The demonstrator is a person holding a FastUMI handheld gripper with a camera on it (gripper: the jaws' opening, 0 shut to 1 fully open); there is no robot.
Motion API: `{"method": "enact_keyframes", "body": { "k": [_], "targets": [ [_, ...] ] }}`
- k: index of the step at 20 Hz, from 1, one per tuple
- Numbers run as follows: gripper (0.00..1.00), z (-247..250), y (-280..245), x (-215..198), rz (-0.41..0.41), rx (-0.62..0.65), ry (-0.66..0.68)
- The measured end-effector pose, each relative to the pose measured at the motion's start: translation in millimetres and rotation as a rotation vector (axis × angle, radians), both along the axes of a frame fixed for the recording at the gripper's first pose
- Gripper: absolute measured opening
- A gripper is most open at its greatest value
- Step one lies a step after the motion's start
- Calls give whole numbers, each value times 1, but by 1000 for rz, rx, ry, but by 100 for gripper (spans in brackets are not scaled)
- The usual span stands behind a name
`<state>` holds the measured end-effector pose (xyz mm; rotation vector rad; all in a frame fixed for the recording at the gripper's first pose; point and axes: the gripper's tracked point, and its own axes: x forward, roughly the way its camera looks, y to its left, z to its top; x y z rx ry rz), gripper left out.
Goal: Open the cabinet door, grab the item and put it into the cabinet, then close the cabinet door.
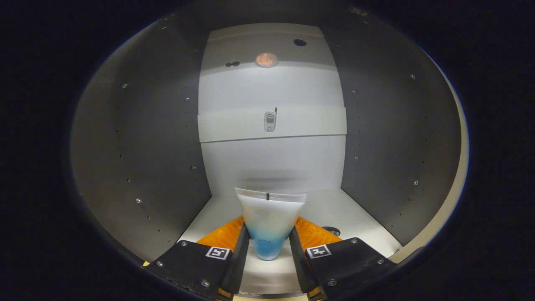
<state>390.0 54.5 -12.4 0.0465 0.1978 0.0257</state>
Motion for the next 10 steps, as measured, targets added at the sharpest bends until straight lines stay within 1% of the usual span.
{"method": "enact_keyframes", "body": {
  "k": [8,10],
  "targets": [
    [52,-5,3,1,12,-107,-41],
    [54,-9,2,0,2,-107,-24]
  ]
}}
